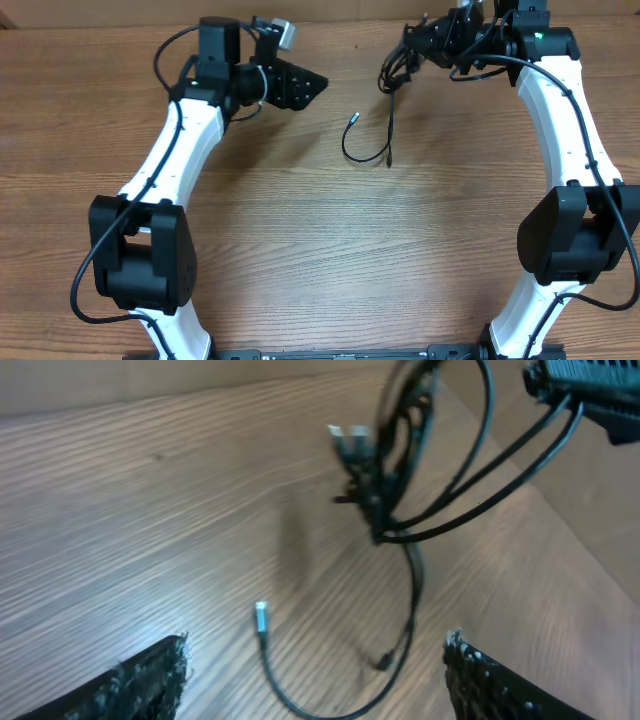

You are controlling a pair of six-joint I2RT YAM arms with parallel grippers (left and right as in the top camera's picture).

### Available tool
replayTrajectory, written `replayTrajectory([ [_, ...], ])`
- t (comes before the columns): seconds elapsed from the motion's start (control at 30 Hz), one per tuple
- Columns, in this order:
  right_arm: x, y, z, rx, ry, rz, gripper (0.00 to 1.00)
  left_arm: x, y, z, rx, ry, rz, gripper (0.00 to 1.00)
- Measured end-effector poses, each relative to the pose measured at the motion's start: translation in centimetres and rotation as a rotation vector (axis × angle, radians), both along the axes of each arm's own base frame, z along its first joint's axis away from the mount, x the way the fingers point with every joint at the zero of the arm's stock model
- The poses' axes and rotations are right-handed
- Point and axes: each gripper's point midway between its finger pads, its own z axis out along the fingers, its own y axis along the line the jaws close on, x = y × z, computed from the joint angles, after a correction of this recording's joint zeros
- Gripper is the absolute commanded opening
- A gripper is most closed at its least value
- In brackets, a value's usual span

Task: Untangle cables

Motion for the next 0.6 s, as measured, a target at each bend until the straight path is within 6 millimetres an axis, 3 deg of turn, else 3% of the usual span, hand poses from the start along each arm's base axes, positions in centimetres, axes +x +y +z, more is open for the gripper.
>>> replayTrajectory([
  [0.17,-1.0,2.1,2.9,0.138,-0.078,0.142,0.04,-0.5,-2.1,0.6,-0.021,-0.022,-0.04,0.96],
  [0.37,-4.5,5.0,7.5,0.354,-0.178,0.415,0.04,-0.7,-2.8,0.8,-0.024,-0.028,-0.054,0.97],
  [0.6,-7.4,7.6,9.1,0.464,-0.115,0.558,0.04,-0.8,-2.8,0.8,-0.026,-0.028,-0.056,0.98],
])
